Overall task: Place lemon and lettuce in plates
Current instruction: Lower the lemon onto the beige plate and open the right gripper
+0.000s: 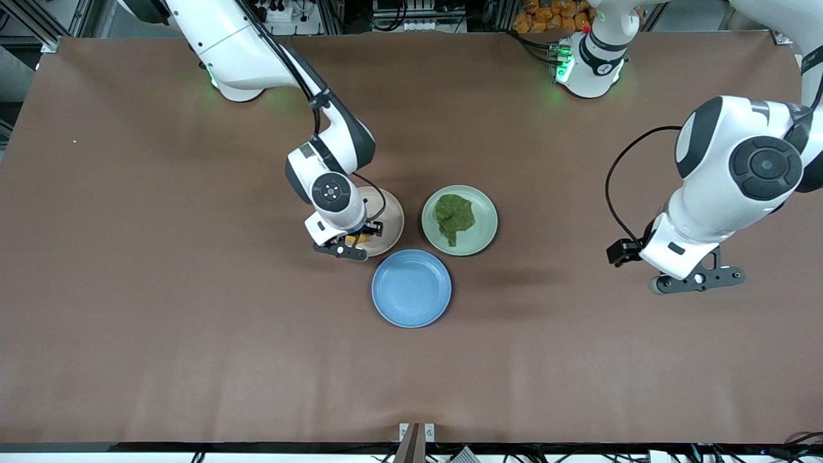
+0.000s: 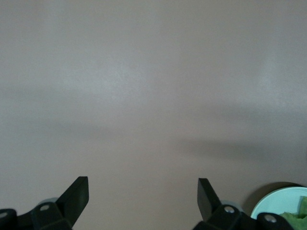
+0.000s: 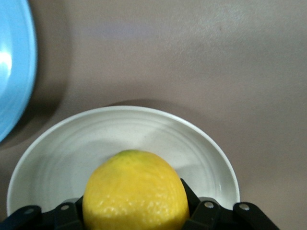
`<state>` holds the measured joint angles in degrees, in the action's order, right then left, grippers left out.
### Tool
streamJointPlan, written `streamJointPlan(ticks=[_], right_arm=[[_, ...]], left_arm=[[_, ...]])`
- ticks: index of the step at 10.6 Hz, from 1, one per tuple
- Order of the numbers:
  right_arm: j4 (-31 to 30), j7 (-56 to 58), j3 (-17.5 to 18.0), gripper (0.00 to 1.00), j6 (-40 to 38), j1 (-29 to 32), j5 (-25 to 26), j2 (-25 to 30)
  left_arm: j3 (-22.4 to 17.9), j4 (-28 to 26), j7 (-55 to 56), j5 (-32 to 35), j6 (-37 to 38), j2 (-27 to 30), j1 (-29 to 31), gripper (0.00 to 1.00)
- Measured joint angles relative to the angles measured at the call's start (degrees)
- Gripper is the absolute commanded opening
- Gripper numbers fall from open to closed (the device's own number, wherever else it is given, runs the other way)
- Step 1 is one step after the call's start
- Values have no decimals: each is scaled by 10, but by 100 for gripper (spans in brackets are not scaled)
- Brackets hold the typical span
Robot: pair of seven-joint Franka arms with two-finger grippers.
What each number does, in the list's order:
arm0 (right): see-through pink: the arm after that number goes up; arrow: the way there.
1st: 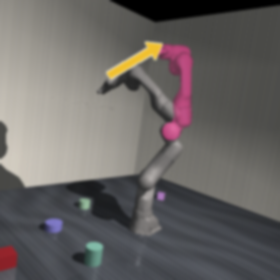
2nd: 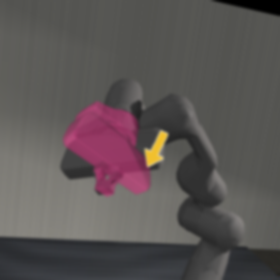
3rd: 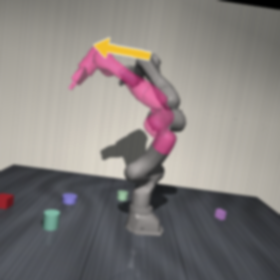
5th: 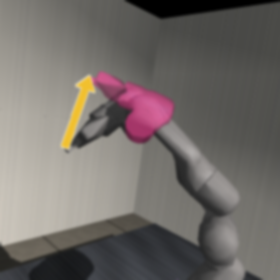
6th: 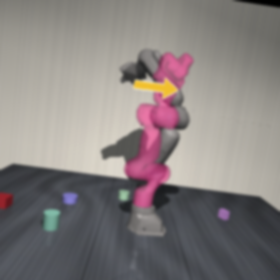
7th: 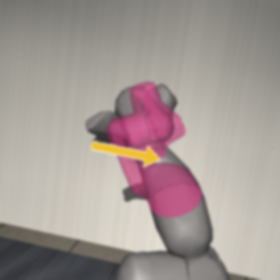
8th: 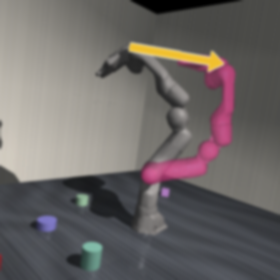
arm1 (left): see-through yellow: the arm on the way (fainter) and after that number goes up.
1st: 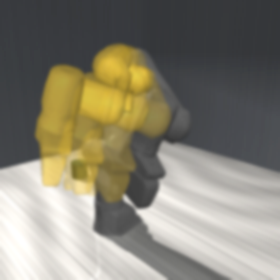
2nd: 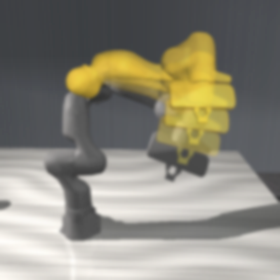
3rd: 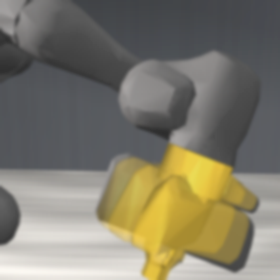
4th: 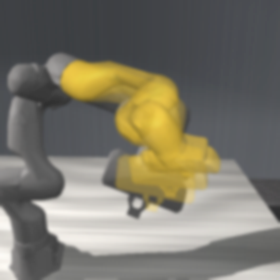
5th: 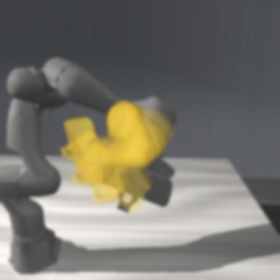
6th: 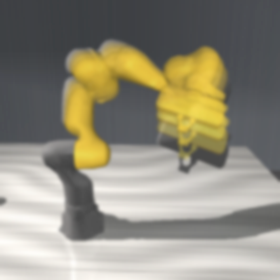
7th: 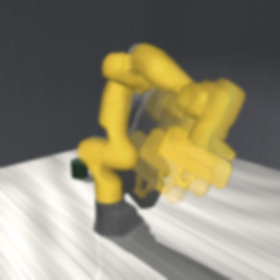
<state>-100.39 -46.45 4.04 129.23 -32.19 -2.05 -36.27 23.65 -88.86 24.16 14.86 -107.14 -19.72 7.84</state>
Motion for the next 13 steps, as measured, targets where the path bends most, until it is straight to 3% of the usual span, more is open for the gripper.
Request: streamJointPlan(ticks=[1, 2, 11, 13], right_arm=[[0, -4, 0, 93, 1, -3, 6, -4], [0, -10, 0, 100, 2, -5, 14, -7], [22, -44, -7, 100, 3, -5, 24, -11], [54, -46, -9, 100, -43, 6, 24, -11]], left_arm=[[0, 0, -5, 0, 4, 4, 2, 100], [0, 0, -10, 0, 8, 9, 6, 100], [2, 15, -105, -43, 79, 67, 50, 100], [5, 33, -105, -48, 107, 73, 50, 100]])
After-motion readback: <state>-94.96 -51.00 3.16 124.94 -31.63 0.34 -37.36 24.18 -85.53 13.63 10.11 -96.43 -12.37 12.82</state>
